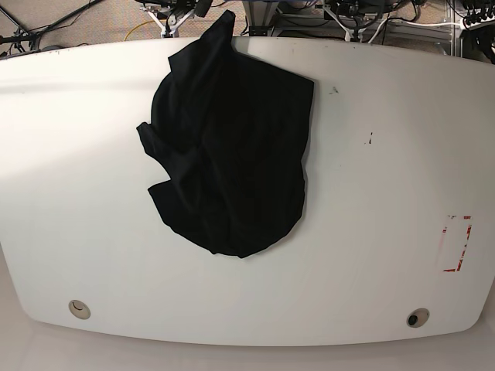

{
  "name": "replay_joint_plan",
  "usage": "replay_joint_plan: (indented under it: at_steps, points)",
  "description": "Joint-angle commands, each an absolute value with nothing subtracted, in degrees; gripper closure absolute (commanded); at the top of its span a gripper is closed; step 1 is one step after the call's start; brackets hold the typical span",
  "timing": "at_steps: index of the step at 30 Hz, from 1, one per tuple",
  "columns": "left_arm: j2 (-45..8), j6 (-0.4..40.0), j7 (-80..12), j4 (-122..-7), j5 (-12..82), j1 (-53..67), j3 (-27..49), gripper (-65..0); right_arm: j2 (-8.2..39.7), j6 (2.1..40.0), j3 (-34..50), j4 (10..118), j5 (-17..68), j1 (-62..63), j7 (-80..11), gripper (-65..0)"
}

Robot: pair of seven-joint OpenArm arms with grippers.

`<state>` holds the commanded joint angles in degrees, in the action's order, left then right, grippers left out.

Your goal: Fold the T-shirt properly

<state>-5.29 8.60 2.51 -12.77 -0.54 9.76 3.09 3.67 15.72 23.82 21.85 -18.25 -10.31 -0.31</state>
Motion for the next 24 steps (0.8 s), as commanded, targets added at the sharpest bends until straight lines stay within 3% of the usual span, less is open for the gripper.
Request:
replay_joint_plan:
  at_steps: [1, 15, 24]
  points:
    - [-4.7, 8.7, -0.7, -9.4, -1.9, 5.1, 3.3, -36.9, 2.8, 15.7, 23.3, 20.9, -18.4, -8.6, 0.3, -17.4]
    - [-4.8, 8.9, 0.0, -9.9, -1.5, 6.3, 3.3, -36.9, 2.8, 15.6, 23.3, 21.2, -18.4, -8.9, 0.3, -17.4]
    - [-4.9, 9.0, 5.7, -20.1, -1.8, 13.8, 3.3, -36.8, 1.5, 15.9, 23.3, 30.0, -18.4, -14.8, 1.9, -17.3]
